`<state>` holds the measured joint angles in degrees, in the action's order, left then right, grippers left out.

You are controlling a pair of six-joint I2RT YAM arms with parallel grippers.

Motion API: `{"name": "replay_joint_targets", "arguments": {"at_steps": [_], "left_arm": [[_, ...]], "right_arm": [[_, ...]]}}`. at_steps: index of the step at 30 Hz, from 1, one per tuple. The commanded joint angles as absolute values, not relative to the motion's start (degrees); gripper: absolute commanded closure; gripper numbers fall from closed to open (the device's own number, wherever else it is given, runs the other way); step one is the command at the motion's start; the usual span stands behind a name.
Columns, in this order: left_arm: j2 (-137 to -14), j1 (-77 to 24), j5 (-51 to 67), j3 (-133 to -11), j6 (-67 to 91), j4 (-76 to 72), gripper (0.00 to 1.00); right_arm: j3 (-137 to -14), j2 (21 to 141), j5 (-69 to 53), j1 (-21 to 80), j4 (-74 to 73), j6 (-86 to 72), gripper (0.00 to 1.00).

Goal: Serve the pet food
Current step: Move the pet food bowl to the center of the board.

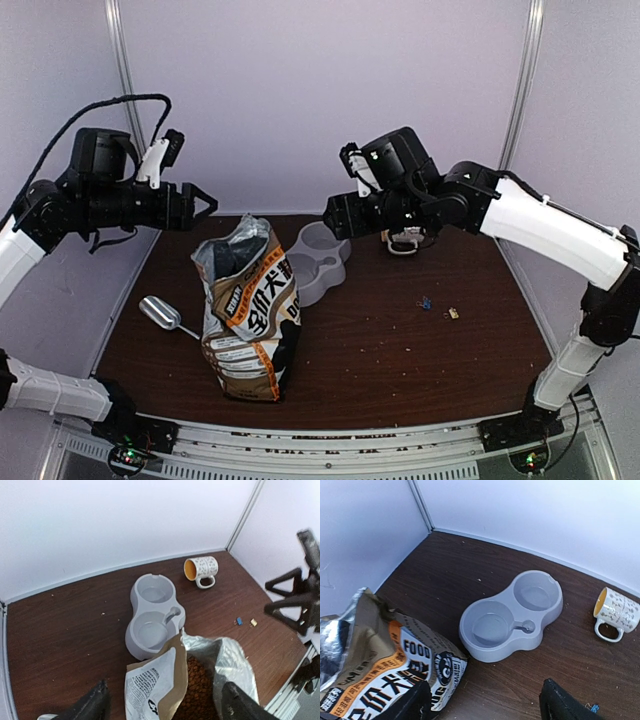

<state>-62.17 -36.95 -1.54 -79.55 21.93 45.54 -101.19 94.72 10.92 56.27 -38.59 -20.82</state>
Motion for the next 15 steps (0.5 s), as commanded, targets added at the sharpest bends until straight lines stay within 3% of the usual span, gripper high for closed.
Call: {"name": "replay_joint_targets", "arguments": {"at_steps": [1,7,15], "left_arm": [[-63.21,-33.6,3.29,-85.66,18.5,42.46,0.16],[-64.85,-24.09,9.86,-86.2,15.35,41.89,0.03],[-60.94,-9.38,15.13,-71.74,14.43,34.22,0.02]], "right_arm": [[-96.96,94.04,12.5,53.11,-38.17,-23.73,0.22],[-94.06,97.31,10.68,49.22,-36.38,-26.15,0.17],[-97.66,108.29,9.69,46.46,-36.01,-28.45,0.16]]}}
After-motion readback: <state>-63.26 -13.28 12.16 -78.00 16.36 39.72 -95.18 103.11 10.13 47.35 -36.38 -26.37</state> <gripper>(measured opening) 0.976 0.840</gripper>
